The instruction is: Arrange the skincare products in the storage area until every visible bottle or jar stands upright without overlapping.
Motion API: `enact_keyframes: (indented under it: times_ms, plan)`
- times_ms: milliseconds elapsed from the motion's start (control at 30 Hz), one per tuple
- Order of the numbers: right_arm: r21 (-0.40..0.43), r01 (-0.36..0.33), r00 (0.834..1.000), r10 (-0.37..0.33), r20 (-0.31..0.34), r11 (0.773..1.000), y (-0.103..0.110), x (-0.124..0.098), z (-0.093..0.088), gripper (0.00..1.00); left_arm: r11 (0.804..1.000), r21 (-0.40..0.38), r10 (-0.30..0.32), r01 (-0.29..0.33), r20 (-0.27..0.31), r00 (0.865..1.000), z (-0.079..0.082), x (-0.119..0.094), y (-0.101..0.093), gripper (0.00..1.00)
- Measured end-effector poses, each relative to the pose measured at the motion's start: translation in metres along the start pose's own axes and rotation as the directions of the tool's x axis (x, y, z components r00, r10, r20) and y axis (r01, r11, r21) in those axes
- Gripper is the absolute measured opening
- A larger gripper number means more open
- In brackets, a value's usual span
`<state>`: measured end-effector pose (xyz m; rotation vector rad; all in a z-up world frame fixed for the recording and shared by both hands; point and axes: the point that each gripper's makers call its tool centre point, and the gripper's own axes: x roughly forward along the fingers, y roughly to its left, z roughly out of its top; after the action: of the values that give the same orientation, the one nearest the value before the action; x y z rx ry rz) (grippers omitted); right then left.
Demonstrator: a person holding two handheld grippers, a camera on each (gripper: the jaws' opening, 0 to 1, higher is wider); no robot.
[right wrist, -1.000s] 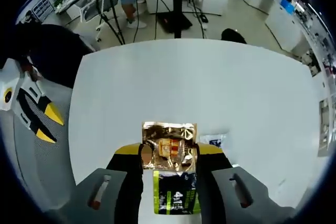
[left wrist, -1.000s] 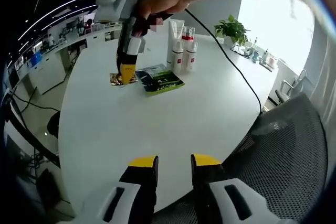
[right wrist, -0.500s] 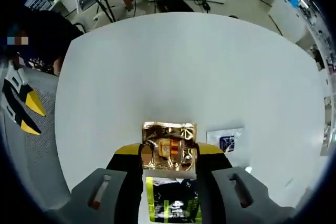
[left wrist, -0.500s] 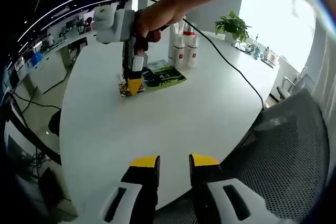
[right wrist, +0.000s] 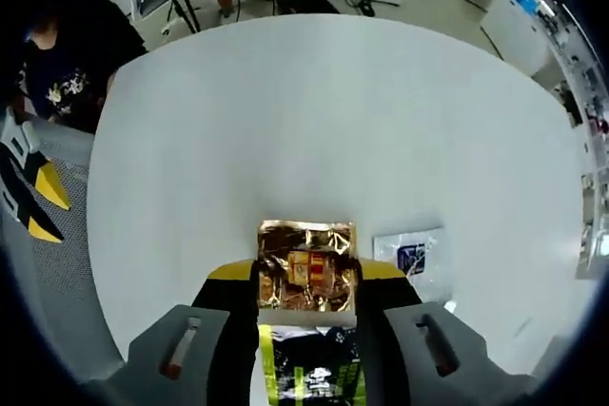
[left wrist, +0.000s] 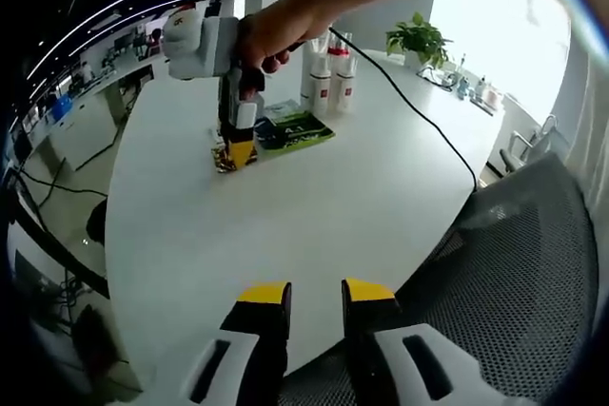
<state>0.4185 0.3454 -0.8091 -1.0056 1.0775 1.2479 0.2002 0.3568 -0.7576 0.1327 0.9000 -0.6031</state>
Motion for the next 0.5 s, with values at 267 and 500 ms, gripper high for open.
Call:
enact_keyframes:
  times_ms: [267, 500]
  plan:
    - [0.010, 0.002, 1.000, -0.003, 0.012, 1.000, 0.001, -0.001, -0.002, 0.38, 1.000, 0.003, 0.007, -0.007, -0.004, 1.000, -0.001, 0.001, 0.002, 0.22]
    - [0.005, 0.042, 0.998, -0.042, 0.043, 0.999, 0.005, -0.014, 0.000, 0.51, 1.000, 0.000, 0.017, -0.017, -0.002, 1.000, -0.001, 0.000, 0.004, 0.22]
